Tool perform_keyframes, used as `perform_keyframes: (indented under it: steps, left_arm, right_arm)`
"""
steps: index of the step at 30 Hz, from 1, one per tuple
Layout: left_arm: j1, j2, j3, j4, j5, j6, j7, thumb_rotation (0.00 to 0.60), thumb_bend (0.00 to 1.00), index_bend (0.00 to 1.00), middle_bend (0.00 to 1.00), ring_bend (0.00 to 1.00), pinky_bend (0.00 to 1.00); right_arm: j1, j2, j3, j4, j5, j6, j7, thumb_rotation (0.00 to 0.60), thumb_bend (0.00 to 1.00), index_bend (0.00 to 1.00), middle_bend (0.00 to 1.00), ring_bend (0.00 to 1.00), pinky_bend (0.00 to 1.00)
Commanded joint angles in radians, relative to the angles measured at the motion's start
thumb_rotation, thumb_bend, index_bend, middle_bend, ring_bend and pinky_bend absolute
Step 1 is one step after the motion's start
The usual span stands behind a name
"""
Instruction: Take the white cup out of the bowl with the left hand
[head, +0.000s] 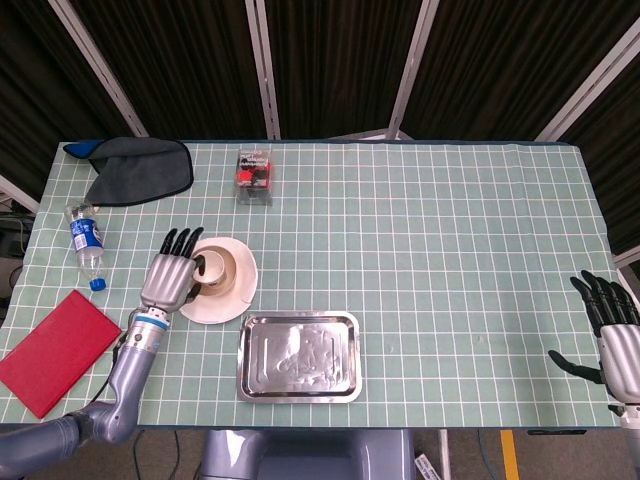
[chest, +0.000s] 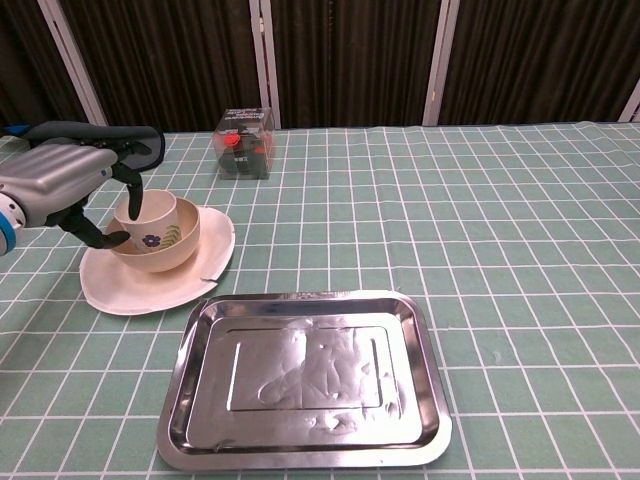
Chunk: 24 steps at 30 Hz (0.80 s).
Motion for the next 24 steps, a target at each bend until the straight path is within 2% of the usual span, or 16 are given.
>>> perform_keyframes:
  steps: [1,8,17,20,24]
  left_arm:
    - [-0.003,-0.004,0.006,0.006,-0.003,0.004,0.002,0.600,0.45,0.57,0.00,0.00,0.00]
    - [0.009,0.016,0.018,-0.017,0.007,0.039,-0.015,0.600,0.56,0.59,0.00,0.00,0.00]
    - [0.062,0.112,0.061,-0.149,0.132,0.160,-0.082,0.600,0.56,0.60,0.00,0.00,0.00]
    - [0.090,0.151,0.098,-0.206,0.201,0.211,-0.094,0.600,0.56,0.60,0.00,0.00,0.00]
    - [0.139,0.210,0.180,-0.283,0.309,0.270,-0.111,0.600,0.56,0.59,0.00,0.00,0.00]
  right_arm:
    - [0.000,0.000,0.000,0.000,0.000,0.000,0.000,0.600,0.04,0.03,0.00,0.00,0.00]
    - [0.001,-0.002,-0.001,0.000,-0.001,-0.002,-0.005,0.600,0.04,0.03,0.00,0.00,0.00]
    - [0.001,-0.005,0.000,0.000,0.000,-0.002,-0.010,0.600,0.04,0.03,0.00,0.00,0.00]
    - [0.000,-0.006,0.000,-0.001,0.000,-0.002,-0.012,0.600,0.04,0.03,0.00,0.00,0.00]
    - [-0.001,-0.007,-0.002,-0.003,-0.004,0.001,-0.019,0.600,0.04,0.03,0.00,0.00,0.00]
